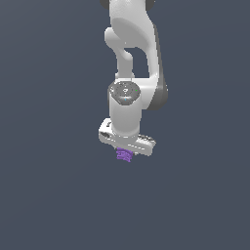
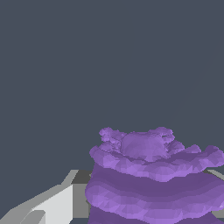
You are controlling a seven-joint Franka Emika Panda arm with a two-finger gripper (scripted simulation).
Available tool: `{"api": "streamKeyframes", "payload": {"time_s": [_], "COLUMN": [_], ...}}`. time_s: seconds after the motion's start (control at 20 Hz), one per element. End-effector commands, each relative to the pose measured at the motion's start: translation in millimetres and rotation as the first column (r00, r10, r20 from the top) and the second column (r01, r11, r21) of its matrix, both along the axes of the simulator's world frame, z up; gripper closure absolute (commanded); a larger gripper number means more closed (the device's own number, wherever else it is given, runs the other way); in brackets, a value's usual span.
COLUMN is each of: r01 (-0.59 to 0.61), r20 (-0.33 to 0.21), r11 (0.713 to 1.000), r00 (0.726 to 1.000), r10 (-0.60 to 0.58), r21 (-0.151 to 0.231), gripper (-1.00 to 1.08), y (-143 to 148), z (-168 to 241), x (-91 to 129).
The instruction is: Pick up the object and move it to a goal position.
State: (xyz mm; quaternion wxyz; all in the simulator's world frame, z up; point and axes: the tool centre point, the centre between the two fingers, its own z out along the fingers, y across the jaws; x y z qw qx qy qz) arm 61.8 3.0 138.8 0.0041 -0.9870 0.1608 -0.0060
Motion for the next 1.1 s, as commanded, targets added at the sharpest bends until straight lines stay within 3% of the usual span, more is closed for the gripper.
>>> {"api": "streamKeyframes", "payload": {"time_s": [0.0,0.5,1.05], "r01": [-0.043,-0.206,-0.371], "r20": [0.003,0.014,0.026], "r11": [0.999,0.979,0.929], "r00": [0.999,0.978,0.928], "r10": [0.043,0.206,0.371], "r21": [0.001,0.004,0.006], "gripper": [1.08,1.08,1.08], "y": [-15.4,-75.4,-137.2], "z": [19.6,95.4,174.5], "x": [-1.9,-1.4,10.5]}}
